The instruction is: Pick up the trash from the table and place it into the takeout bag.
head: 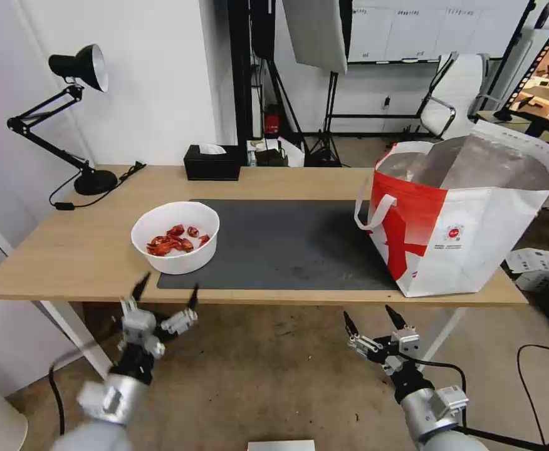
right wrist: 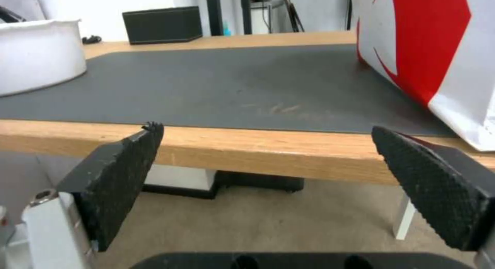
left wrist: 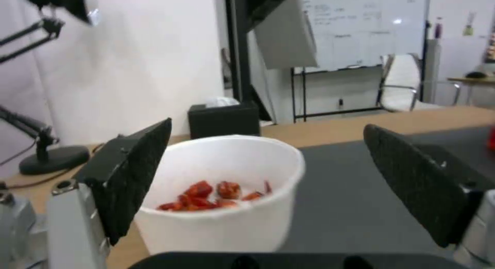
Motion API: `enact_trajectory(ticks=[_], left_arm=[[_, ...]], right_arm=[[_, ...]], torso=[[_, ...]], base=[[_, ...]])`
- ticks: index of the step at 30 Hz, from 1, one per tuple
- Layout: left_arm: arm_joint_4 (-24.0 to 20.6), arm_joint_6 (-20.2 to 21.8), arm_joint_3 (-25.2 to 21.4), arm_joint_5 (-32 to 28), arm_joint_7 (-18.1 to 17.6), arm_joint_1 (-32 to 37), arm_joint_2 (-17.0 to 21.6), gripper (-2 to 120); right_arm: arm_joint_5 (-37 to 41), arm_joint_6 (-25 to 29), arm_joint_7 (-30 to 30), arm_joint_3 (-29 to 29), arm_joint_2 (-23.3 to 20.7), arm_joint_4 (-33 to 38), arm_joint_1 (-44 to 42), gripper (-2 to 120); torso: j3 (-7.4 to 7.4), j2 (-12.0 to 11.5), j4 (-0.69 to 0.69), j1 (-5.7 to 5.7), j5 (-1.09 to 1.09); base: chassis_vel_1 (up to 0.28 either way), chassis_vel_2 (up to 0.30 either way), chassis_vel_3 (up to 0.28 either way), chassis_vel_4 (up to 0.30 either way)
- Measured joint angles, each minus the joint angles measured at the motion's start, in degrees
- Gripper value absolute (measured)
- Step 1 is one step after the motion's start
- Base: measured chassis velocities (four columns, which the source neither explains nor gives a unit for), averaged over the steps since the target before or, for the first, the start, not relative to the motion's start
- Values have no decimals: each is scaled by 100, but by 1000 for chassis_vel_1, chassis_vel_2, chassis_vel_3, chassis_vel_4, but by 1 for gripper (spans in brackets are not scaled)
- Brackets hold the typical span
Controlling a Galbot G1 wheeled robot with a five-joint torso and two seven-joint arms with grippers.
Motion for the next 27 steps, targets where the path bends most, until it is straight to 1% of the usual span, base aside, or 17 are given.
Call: enact_trajectory(ticks=[1,2,3,4,5,6,7,9,10,11,13,15,17,18,19,21,27], left_arm=[[34,255,-9,-444,-257,-253,314,100],[34,255,-9,-444,-257,-253,314,100],[59,398,-16,-702,-372,-380,499,100],[129,871,-49,-1503,-653,-723,1047,100],[129,871,-49,-1503,-653,-723,1047,100],[268,1307,-63,-2349,-886,-1076,1599,100],[426,1571,-48,-2911,-1011,-1342,1951,100],[509,1703,-37,-3156,-1045,-1478,2100,100],[836,2184,25,-3977,-1104,-1971,2565,100],[1005,2428,79,-4321,-1122,-2208,2735,100],[1119,2590,125,-4527,-1125,-2360,2837,100],[1645,3466,375,-5304,-1129,-3040,3189,100],[1758,3620,429,-5393,-1113,-3157,3241,100],[2029,3943,573,-5546,-1069,-3435,3354,100],[2029,3943,573,-5546,-1069,-3435,3354,100],[2464,4248,886,-5689,-930,-3853,3483,100],[2947,4474,1459,-6035,-872,-4520,3440,100]], right_arm=[[1,0,2,1,1,0,1,100],[1,0,2,1,1,0,1,100],[1,0,2,1,0,0,1,100],[1,-1,3,1,1,0,1,100],[1,-1,3,1,1,0,1,100],[1,-1,2,1,1,1,1,100],[1,-1,3,1,0,1,1,100],[1,-1,2,1,0,1,1,100],[1,-1,0,1,0,1,1,100],[1,-1,2,1,1,1,1,100],[2,-1,3,1,0,1,1,100],[1,-1,0,1,1,1,2,100],[1,0,3,1,0,1,1,100],[2,-1,2,1,0,1,1,100],[2,-1,2,1,0,1,1,100],[2,0,1,1,0,1,2,100],[1,0,0,1,0,1,2,100]], torso=[[0,0,-1,0,0],[0,0,-1,0,0],[0,0,-1,1,0],[0,0,-1,1,2],[0,0,-1,1,2],[0,0,-1,1,2],[0,-1,-1,1,1],[1,-1,0,1,1],[0,-1,-2,1,3],[1,-1,-2,1,3],[1,-1,-1,1,2],[0,-1,-1,1,2],[0,-1,-1,1,2],[0,-1,-1,1,1],[0,-1,-1,1,1],[0,-1,0,1,2],[0,-1,-1,1,2]], base=[[0,0,0,0],[0,0,0,0],[0,0,0,0],[0,0,0,0],[0,0,0,0],[0,0,0,0],[0,0,0,0],[0,0,0,0],[0,0,0,0],[0,0,0,0],[0,0,0,0],[0,0,0,0],[0,0,0,0],[0,0,0,0],[0,0,0,0],[0,0,0,0],[0,0,0,0]])
